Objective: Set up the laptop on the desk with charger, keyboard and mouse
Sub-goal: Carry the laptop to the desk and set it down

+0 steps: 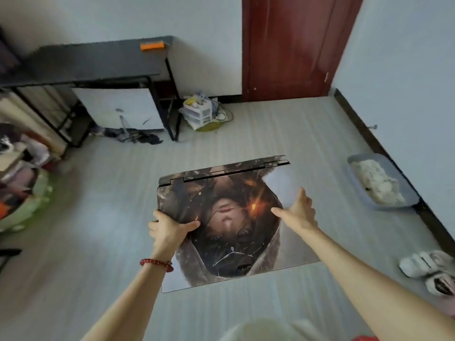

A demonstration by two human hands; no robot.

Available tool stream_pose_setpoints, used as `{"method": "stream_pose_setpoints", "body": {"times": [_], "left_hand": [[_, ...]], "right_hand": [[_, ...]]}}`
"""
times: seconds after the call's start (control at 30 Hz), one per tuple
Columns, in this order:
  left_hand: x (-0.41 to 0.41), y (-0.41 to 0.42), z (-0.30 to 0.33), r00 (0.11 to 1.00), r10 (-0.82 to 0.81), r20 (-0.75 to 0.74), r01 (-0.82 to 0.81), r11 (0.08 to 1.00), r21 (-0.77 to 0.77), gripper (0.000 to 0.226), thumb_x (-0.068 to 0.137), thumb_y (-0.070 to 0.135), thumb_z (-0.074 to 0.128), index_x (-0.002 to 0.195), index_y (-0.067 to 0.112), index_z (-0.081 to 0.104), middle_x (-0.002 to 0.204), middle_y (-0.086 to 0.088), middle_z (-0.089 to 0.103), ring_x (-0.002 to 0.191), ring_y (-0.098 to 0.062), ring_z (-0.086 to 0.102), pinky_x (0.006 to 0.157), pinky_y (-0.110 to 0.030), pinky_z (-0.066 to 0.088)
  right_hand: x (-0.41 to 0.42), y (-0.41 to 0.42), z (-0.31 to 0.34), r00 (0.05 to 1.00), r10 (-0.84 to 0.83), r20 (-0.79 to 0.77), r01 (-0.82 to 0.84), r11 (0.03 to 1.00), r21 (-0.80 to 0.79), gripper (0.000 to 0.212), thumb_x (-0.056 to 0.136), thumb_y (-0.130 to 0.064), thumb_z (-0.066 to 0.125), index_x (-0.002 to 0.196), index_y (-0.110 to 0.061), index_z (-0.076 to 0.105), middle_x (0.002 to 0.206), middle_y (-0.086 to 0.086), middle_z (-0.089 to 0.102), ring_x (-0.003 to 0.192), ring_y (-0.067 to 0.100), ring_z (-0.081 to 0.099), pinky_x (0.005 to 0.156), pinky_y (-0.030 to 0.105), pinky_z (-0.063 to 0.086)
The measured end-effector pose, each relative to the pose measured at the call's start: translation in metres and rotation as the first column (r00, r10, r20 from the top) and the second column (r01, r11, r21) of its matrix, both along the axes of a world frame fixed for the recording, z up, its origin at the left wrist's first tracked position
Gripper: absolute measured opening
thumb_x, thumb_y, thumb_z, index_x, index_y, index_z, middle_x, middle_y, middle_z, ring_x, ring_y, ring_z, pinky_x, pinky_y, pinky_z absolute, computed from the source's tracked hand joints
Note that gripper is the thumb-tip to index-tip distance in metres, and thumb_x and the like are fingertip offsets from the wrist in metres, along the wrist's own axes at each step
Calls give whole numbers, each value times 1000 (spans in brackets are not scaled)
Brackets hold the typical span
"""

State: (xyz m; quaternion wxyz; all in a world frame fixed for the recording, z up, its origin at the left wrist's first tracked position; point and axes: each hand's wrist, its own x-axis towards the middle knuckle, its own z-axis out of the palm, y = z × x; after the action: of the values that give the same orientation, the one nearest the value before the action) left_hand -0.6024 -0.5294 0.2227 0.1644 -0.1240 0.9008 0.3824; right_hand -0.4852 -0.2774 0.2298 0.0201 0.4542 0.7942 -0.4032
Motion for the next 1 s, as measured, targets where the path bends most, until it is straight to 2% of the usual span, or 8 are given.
{"method": "stream_pose_setpoints", "body": {"times": [0.23, 0.37, 0.47, 0.67, 1.0], "left_hand": [[-89, -105, 10, 961, 278, 6, -278, 961, -4, 99, 52, 42, 87, 123, 7, 28, 127, -21, 35, 120, -38, 38, 96, -52, 43], [-177, -151, 4, 921, 389, -18, -389, 921, -2, 107, 54, 44, 86, 131, 6, 22, 130, -21, 32, 123, -39, 33, 98, -50, 39], [-250, -171, 8, 901, 434, -2, -434, 901, -14, 112, 56, 43, 85, 136, 5, 18, 133, -22, 29, 125, -39, 32, 99, -50, 39], [-407, -218, 32, 863, 504, 14, -504, 863, -3, 104, 59, 43, 84, 134, 5, 22, 135, -22, 31, 124, -40, 37, 100, -53, 42], [-650, -317, 46, 825, 565, -38, -563, 825, 48, 112, 57, 44, 85, 139, 6, 19, 141, -22, 28, 129, -40, 32, 104, -54, 38]], "right_hand": [[-166, -77, 19, 959, 283, -20, -282, 959, 30, 99, 75, -40, 73, 146, -19, 8, 152, 12, 18, 135, 43, 25, 107, 58, 28], [-290, -117, 18, 917, 393, -61, -392, 920, 24, 95, 75, -40, 72, 144, -18, 11, 150, 13, 22, 133, 43, 29, 106, 57, 30], [-377, -137, 19, 902, 423, -83, -425, 905, -6, 91, 76, -39, 70, 144, -17, 14, 149, 13, 25, 132, 42, 30, 106, 56, 30], [-561, -184, 41, 875, 477, -85, -479, 878, 6, 79, 81, -40, 64, 141, -17, 18, 144, 14, 32, 126, 41, 36, 103, 54, 33], [-815, -282, 46, 850, 511, -129, -515, 857, 0, 76, 83, -40, 59, 142, -15, 18, 147, 14, 27, 130, 41, 33, 105, 57, 31]]}}
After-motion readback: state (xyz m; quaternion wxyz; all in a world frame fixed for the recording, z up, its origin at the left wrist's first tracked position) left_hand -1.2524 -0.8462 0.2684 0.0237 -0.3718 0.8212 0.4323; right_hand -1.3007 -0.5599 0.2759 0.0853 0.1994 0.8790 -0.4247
